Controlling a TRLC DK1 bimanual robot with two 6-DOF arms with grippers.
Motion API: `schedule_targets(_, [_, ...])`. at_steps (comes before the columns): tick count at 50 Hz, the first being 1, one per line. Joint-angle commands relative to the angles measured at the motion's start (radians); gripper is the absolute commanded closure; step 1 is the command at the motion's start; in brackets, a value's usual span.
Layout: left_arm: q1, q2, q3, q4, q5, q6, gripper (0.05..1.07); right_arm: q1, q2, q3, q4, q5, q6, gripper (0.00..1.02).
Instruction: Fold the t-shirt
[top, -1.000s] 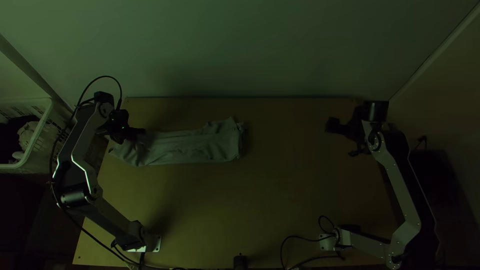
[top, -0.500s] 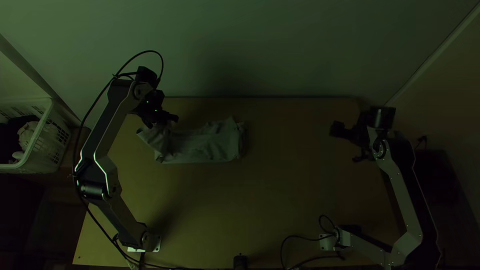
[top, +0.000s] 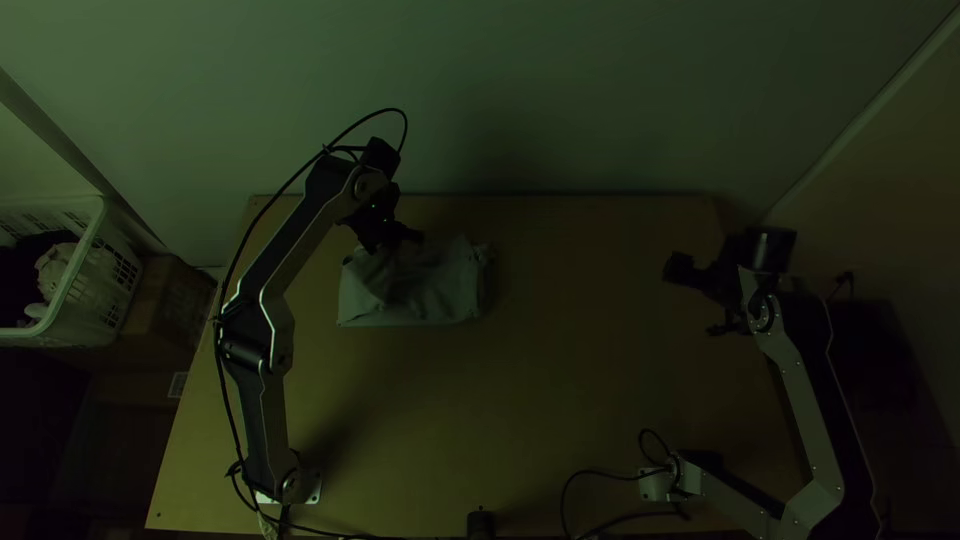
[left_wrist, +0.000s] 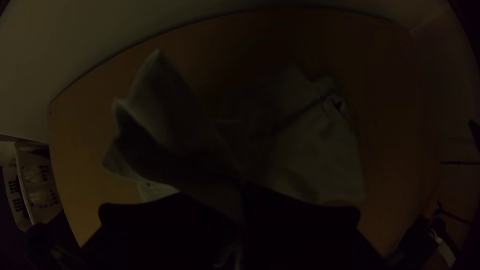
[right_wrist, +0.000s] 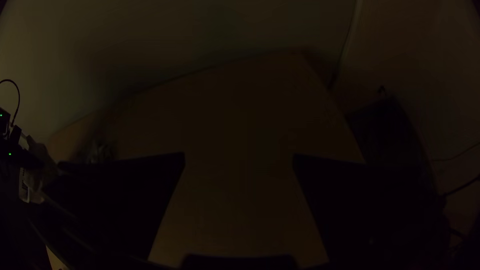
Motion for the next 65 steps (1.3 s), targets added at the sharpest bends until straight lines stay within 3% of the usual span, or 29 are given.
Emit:
schedule_targets(1, [-0.051,0.043,0.047,-0.01,-0.004,-0.048,1.05,-0.006,-0.028,-0.034,0.013,-0.005,0.023,0.04])
schedule_targets(16, [-0.162,0.12,0.078,0.059,-0.002,-0.103,1.05,-0.006,-0.055,-0.08,0.037,-0.005,0.029,0.04])
schedule_targets(23, [-0.204,0.135,0.078,0.181,0.01,-0.147,1.03,-0.006,-0.072,-0.1,0.04,-0.005,0.029,0.04])
schedule_targets(24, [-0.209,0.137,0.078,0.205,0.013,-0.159,0.97,-0.006,-0.074,-0.103,0.04,-0.005,0.029,0.04])
schedule_targets(25, [-0.212,0.138,0.078,0.228,0.024,-0.164,0.84,-0.004,-0.077,-0.106,0.04,-0.005,0.031,0.04])
schedule_targets(28, [-0.225,0.14,0.078,0.268,0.071,-0.178,0.15,-0.003,-0.086,-0.117,0.04,-0.005,0.029,0.04])
schedule_targets(29, [-0.233,0.14,0.078,0.282,0.071,-0.179,0.07,-0.003,-0.091,-0.122,0.04,-0.005,0.029,0.04])
schedule_targets(43, [-0.264,0.079,0.073,0.334,0.073,-0.179,0.09,-0.004,-0.118,-0.149,0.051,-0.005,0.019,0.04])
schedule_targets(60, [-0.156,-0.086,0.004,0.313,0.073,-0.12,0.09,0.012,-0.14,-0.099,0.174,-0.007,0.011,0.04])
schedule_targets(65, [-0.116,-0.141,-0.006,0.313,0.073,-0.101,0.09,0.019,-0.144,-0.06,0.183,-0.073,0.005,0.04])
